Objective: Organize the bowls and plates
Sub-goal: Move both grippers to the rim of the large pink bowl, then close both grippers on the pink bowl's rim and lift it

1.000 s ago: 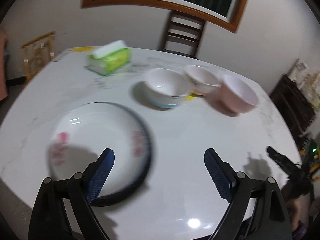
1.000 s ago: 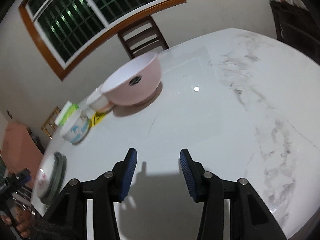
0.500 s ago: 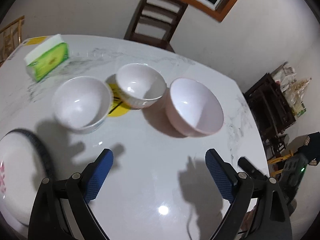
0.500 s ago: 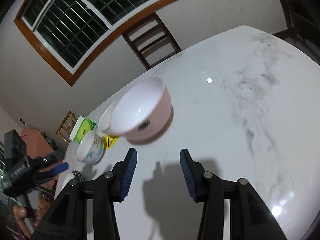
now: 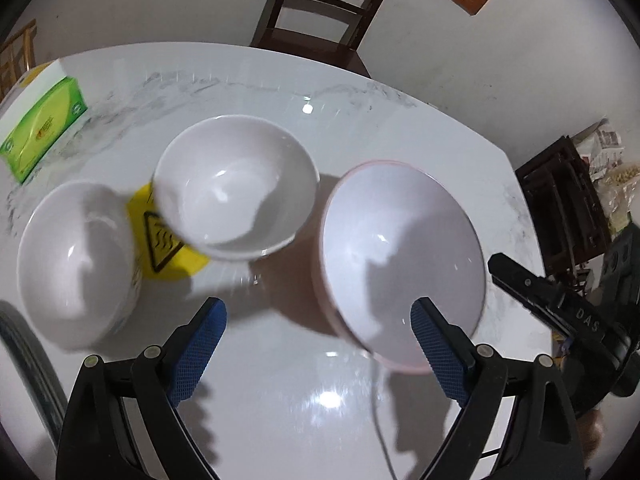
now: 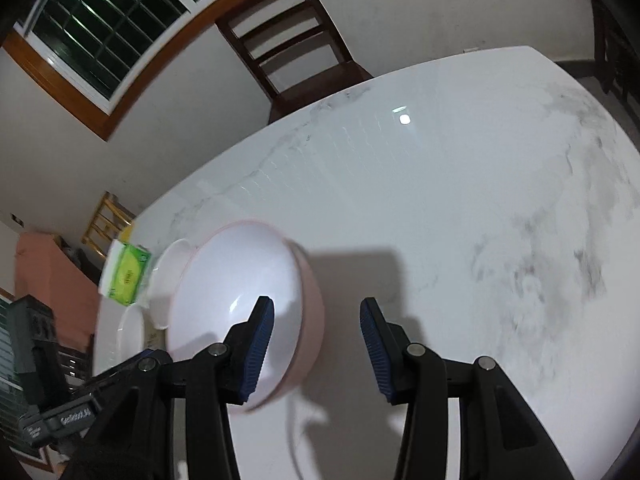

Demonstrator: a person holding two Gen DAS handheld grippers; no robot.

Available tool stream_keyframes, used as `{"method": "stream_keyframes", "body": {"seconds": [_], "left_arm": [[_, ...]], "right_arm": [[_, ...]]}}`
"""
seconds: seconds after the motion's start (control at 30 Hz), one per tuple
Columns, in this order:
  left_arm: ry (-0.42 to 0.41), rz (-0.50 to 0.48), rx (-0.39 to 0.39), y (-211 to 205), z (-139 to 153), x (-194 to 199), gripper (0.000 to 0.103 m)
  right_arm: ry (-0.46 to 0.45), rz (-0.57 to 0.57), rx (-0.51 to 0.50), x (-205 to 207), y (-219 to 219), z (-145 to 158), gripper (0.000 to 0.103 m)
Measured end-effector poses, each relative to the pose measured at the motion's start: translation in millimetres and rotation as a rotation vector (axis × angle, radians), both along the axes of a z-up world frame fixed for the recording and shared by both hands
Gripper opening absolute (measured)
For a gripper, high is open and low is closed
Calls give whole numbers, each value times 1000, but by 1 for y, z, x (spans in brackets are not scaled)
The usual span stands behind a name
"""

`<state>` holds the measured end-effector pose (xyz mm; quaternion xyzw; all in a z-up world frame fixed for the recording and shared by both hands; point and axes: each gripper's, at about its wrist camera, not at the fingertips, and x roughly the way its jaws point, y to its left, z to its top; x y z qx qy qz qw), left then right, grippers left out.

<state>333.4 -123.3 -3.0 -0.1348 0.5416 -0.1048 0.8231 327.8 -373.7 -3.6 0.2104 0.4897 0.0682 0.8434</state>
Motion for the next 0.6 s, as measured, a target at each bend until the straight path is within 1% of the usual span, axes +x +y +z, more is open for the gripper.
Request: {"method": "stream_keyframes", "body": {"seconds": [0.07, 0.1, 0.13, 0.17, 0.2, 0.23, 0.27, 0.33, 0.4, 0.47, 0.53, 0.6], "left_arm": [[17, -13, 16, -5, -6, 7, 89], [23, -19, 16, -8, -9, 9, 83], [26, -23, 18, -11, -11, 10, 78], [29, -29, 18, -13, -13, 11, 62], [33, -42, 20, -15, -15, 12, 36], [41, -55, 23, -18, -18, 14, 21], [51, -57, 20, -18, -22, 15, 18], [44, -40, 7, -12, -23, 14, 16], [28, -34, 4, -5, -19, 6, 14], [16, -37, -6, -1, -12, -4, 14], [-16, -47, 2, 6, -1, -24, 14], [-29, -50, -9, 16, 6, -45, 15]], "right_arm": [[37, 19, -12, 11, 5, -8, 46], [47, 23, -22, 14, 6, -12, 46], [51, 28, -30, 16, 9, -15, 38], [58, 43, -36, 18, 12, -18, 29], [64, 64, -30, 19, 17, -21, 12], [64, 64, -30, 17, 19, -22, 11], [55, 62, -38, 16, 20, -20, 11], [45, 69, -57, 11, 25, -17, 12], [49, 70, -23, 0, 23, -16, 12], [47, 77, 9, -18, 24, -14, 12], [40, 82, 52, -38, 28, -12, 13], [29, 96, 63, -61, 37, -9, 13]]}}
